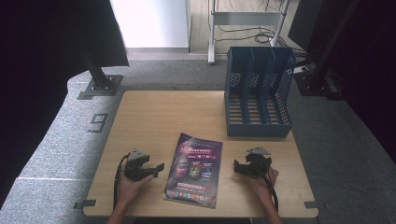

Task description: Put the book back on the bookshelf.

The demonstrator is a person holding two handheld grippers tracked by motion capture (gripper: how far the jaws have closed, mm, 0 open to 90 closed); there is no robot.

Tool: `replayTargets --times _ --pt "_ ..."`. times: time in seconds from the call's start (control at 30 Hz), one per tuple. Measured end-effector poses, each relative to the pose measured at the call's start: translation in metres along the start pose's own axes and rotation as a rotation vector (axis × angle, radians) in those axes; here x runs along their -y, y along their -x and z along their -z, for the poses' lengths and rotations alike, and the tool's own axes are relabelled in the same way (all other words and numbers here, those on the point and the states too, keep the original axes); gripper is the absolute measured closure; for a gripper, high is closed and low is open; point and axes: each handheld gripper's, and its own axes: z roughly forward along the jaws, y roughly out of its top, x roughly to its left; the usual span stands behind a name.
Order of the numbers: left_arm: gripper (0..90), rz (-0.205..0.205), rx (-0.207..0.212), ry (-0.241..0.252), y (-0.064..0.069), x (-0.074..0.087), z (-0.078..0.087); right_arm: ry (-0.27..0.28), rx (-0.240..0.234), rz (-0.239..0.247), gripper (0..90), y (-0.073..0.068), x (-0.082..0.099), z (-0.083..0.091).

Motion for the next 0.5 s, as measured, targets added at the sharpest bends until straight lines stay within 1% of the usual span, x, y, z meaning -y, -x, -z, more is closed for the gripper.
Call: replayTargets --times 0.2,0.3,0.43,0.5 --pt "20.1 0.001 -0.001 0.01 -0.0003 -0.0007 0.0023 0.014 -0.004 0.0 9.1 -0.0007 0.0009 0.0018" --pt "20.1 0.003 0.002 0.016 -0.0006 -0.0013 0.0023 0.022 -0.006 -0.001 13.7 -0.0004 0.0006 0.0025" --pt "20.1 0.005 0.005 0.015 -0.0005 -0.0012 0.0019 0.024 -0.022 -0.002 14.6 -0.0001 0.0001 0.0032" --pt "20.3 0.013 0.008 0.017 -0.0003 -0.0009 0.0009 0.034 -0.032 -0.008 14.8 -0.0003 -0.0004 0.0043"
